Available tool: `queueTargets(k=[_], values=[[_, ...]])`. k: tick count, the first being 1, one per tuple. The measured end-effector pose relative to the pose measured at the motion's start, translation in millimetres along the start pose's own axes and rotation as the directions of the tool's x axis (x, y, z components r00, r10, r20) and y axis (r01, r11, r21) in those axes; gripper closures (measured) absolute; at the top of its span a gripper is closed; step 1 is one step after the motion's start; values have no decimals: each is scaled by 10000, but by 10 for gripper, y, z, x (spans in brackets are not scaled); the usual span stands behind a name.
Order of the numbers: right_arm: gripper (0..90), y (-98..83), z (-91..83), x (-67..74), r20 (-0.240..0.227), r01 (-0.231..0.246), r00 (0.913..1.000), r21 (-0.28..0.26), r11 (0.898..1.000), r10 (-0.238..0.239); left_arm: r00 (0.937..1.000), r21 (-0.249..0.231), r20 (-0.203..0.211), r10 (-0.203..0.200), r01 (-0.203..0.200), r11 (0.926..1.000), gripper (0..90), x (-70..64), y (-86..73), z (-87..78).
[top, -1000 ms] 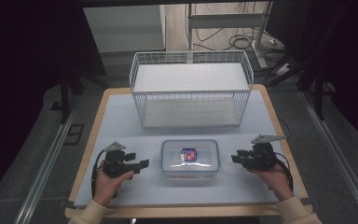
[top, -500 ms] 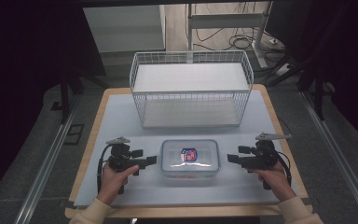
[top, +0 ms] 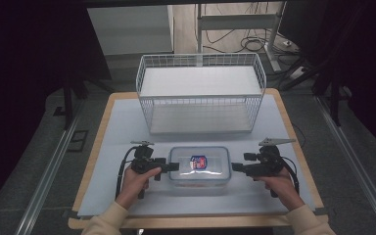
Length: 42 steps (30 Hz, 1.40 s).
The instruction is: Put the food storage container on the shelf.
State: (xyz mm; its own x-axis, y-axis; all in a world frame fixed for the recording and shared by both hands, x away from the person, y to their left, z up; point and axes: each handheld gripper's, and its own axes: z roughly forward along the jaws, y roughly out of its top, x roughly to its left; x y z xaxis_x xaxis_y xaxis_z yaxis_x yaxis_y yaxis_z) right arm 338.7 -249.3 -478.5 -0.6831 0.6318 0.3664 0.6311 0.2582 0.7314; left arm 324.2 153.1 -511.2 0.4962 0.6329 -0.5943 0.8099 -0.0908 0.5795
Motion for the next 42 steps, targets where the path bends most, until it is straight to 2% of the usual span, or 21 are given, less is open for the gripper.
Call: queueTargets(k=[4, 5, 9, 11, 16, 26, 33, 42], values=[[164, 1, 30, 26, 30, 107, 9999, 134, 9999, -108, 9995, 2, 223, -211, 211, 9998, 209, 28, -15, 10], [165, -2, 34, 25, 45, 137, 9999, 191, 9997, -138, 9994, -16, 267, -227, 227, 9997, 238, 36, -14, 5], [166, -7, 40, 12, 98, 92, 9999, 212, 9997, -94, 9991, 23, 343, -264, 264, 9996, 272, 49, -15, 8], [167, -11, 45, 2, 121, 96, 9999, 277, 9996, -99, 9981, 75, 525, -324, 321, 9995, 289, 57, -15, 13], [167, -13, 77, -13, 93, 38, 9999, 432, 9991, -42, 9978, 50, 586, -294, 292, 9996, 322, 73, -17, -14], [167, -6, 244, -54, -594, -589, 9962, 768, 9953, 636, 9954, -14, 797, -528, 531, 9986, 389, 125, -25, -41], [169, 7, 277, -36, -718, -663, 9948, 861, 9941, 726, 9930, 9, 941, -709, 711, 9975, 409, 152, -35, -54], [169, 35, 371, -31, -914, -836, 9913, 1157, 9898, 944, 9927, 5, 930, -771, 774, 9970, 423, 150, -37, -57]])
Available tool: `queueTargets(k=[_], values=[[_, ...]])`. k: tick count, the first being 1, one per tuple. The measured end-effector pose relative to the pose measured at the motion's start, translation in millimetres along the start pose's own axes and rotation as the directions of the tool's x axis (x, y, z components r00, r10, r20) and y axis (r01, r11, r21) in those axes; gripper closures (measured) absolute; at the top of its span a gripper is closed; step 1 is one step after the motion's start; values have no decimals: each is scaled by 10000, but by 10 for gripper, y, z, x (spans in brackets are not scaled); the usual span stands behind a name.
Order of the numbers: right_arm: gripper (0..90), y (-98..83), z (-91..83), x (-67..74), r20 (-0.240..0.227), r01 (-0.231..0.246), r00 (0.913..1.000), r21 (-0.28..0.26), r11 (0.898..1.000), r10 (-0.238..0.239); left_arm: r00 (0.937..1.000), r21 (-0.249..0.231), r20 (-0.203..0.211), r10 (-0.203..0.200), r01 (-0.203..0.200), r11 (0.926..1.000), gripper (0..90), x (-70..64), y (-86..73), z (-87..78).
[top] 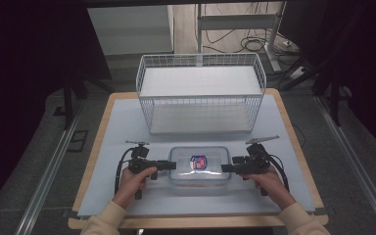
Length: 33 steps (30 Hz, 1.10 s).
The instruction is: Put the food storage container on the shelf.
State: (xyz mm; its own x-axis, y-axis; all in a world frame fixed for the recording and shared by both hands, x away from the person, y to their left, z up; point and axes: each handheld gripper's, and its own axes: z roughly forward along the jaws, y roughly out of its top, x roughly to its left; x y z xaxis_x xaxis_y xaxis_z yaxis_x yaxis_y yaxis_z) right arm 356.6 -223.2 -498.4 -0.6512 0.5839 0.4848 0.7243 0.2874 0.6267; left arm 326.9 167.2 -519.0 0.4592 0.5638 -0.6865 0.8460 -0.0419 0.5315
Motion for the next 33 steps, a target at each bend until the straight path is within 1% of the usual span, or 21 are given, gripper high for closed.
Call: queueTargets(k=[1, 3, 5, 6, 7, 9, 12, 13, 15, 16, 17, 18, 22, 25, 26, 27, 28, 29, 30, 31, 33], values=[[169, 4, 14, -9, -140, -169, 9998, 75, 9998, 170, 10000, -2, -14, 2, -2, 10000, 422, -3, -1, 1], [171, 12, 40, -33, -302, -338, 9990, 39, 9994, 339, 10000, -5, -18, -18, 18, 10000, 420, -2, 0, 5], [186, 23, 61, -53, -521, -589, 9969, 119, 9982, 594, 10000, -32, 26, -92, 92, 10000, 406, 0, -1, 21], [203, 28, 74, -64, -647, -676, 9956, 153, 9976, 685, 10000, 1, 23, -96, 96, 10000, 400, 0, 1, 22], [223, 31, 86, -70, -890, -831, 9924, 234, 9963, 849, 9999, 13, 18, -103, 103, 9999, 400, -1, 2, 21], [235, 39, 94, -72, -921, -1008, 9904, 320, 9944, 1033, 9999, 25, 32, -104, 104, 9999, 403, 3, 2, 19], [333, 49, 50, -107, -1004, -1461, 9839, 246, 9890, 1479, 10000, -16, 39, -87, 87, 10000, 405, 3, -1, 20], [358, 48, 39, -113, -1024, -1489, 9833, 207, 9886, 1503, 10000, -77, 6, -63, 63, 10000, 408, -1, -3, 17], [378, 39, 20, -116, -1041, -1635, 9809, 180, 9864, 1645, 9997, -404, -207, 110, -118, 9991, 454, -28, -10, -21], [385, 33, 20, -116, -1068, -1802, 9777, 177, 9835, 1810, 9996, -478, -280, 76, -89, 9988, 520, -39, -13, -32], [391, 30, 19, -121, -1079, -1832, 9771, 142, 9830, 1837, 9994, -447, -324, 126, -141, 9989, 527, -47, -19, -37], [396, 27, 15, -122, -1104, -1919, 9751, 126, 9813, 1921, 9995, -514, -300, 101, -116, 9986, 527, -46, -25, -36], [404, 19, 9, -121, -1119, -2010, 9732, 106, 9795, 2009, 9998, -516, -215, -36, 24, 9987, 531, -37, -30, -36], [405, 18, 7, -122, -1138, -1980, 9736, 108, 9801, 1980, 9997, -494, -161, -156, 147, 9987, 532, -30, -30, -35], [408, 16, 7, -130, -1185, -2018, 9723, 106, 9794, 2016, 9998, -373, -80, -207, 204, 9991, 494, -22, -26, -30], [408, 16, 7, -130, -1185, -2018, 9723, 106, 9794, 2016, 9998, -311, -103, -196, 193, 9993, 494, -16, -23, -24], [412, 14, 8, -138, -1208, -2043, 9715, 111, 9789, 2041, 9997, -382, -114, -238, 234, 9990, 487, -14, -25, -19], [428, 12, 4, -152, -1260, -2089, 9698, 130, 9778, 2089, 9996, -193, -15, -276, 276, 9994, 464, -3, -19, -4], [429, 6, 2, -161, -1349, -2120, 9681, 85, 9772, 2112, 9994, -16, 138, -312, 313, 9995, 421, 12, -18, 23], [429, 5, 1, -157, -1332, -2091, 9690, 83, 9779, 2083, 9985, 10, 289, -471, 471, 9989, 386, 29, -20, 35], [429, 7, -5, -147, -1298, -2043, 9704, 99, 9789, 2038, 9967, 35, 502, -634, 633, 9980, 387, 64, -18, 42]])
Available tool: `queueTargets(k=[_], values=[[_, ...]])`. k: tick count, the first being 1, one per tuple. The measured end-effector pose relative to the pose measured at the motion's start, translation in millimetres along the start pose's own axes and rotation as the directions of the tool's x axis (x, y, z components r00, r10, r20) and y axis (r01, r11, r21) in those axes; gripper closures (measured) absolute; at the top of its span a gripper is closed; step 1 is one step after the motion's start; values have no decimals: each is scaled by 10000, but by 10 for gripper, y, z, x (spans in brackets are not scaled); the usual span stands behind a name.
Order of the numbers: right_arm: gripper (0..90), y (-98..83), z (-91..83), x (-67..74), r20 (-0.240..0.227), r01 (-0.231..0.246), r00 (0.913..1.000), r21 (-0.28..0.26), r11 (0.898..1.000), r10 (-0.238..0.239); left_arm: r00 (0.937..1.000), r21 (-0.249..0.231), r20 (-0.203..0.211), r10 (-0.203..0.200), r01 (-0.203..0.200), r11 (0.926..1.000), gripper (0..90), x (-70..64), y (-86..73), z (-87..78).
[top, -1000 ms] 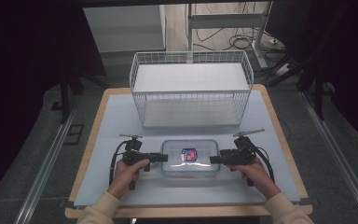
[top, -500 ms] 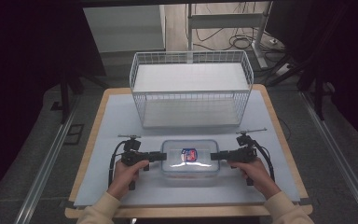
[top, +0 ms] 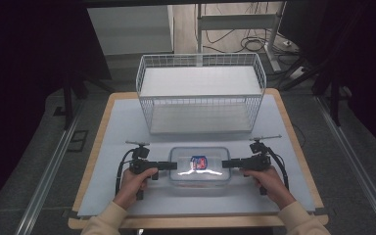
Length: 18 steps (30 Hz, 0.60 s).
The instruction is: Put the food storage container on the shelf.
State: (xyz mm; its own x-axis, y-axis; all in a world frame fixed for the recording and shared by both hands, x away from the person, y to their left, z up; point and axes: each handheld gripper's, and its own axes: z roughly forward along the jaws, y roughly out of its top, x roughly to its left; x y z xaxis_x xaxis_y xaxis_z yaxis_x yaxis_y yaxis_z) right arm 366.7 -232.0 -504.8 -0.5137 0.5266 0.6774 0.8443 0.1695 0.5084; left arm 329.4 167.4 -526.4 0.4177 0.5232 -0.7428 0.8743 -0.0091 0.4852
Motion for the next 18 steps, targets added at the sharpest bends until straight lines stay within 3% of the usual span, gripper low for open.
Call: queueTargets(k=[3, 18], values=[[429, 2, 2, -6, -1, -20, 10000, 10, 10000, 20, 9994, -20, 285, -173, 174, 9998, 402, 32, -5, 7], [478, -81, -75, 166, 450, 860, 9954, -336, 9957, -845, 9991, -512, -50, 425, -427, 9978, 455, -125, -118, -61]])
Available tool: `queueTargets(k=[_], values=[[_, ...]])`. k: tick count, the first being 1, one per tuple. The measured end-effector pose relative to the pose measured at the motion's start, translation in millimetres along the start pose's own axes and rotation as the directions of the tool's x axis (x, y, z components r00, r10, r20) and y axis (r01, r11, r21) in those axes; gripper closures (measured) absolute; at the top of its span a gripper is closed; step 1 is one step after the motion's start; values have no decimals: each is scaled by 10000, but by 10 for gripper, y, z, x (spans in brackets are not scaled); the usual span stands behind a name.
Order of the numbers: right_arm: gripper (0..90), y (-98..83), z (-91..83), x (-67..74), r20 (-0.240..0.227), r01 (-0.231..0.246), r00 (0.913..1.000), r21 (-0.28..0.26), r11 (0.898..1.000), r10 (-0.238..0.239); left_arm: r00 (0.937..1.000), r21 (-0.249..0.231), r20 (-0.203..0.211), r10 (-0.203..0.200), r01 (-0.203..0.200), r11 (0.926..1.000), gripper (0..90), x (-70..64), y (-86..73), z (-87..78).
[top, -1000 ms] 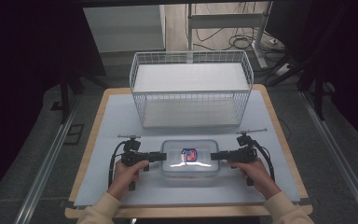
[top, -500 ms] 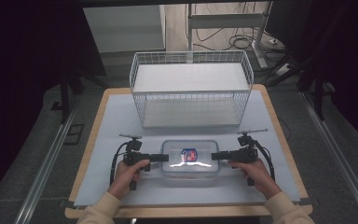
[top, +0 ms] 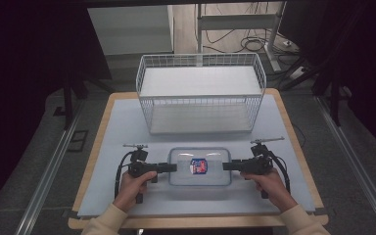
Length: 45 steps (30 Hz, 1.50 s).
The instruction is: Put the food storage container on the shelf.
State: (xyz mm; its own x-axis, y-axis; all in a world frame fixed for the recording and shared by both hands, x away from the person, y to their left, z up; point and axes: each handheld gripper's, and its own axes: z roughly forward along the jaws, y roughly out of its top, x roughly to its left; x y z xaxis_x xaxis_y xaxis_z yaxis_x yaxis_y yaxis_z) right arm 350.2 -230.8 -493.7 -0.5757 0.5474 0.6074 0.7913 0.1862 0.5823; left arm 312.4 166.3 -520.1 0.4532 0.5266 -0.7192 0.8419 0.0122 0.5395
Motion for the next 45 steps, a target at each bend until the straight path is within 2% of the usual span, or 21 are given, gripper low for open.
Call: queueTargets(k=[12, 18, 25, 33, 45], values=[[512, -117, -58, 112, 105, 421, 9991, -567, 9975, -415, 9981, -282, -243, 574, -581, 9979, 473, -137, -119, -56], [526, -146, -76, 132, 82, 270, 9996, -729, 9970, -264, 9971, -394, -368, 662, -676, 9969, 478, -182, -142, -64], [534, -160, -105, 138, 57, 87, 9999, -847, 9964, -83, 9951, -531, -555, 818, -847, 9950, 484, -252, -145, -64], [535, -150, -134, 163, 231, 269, 9994, -1075, 9938, -245, 9909, -554, -777, 1096, -1140, 9919, 489, -310, -120, -64], [536, -112, -167, 172, 248, 382, 9991, -1191, 9921, -355, 9898, -695, -789, 1183, -1239, 9899, 492, -346, -74, -65]])
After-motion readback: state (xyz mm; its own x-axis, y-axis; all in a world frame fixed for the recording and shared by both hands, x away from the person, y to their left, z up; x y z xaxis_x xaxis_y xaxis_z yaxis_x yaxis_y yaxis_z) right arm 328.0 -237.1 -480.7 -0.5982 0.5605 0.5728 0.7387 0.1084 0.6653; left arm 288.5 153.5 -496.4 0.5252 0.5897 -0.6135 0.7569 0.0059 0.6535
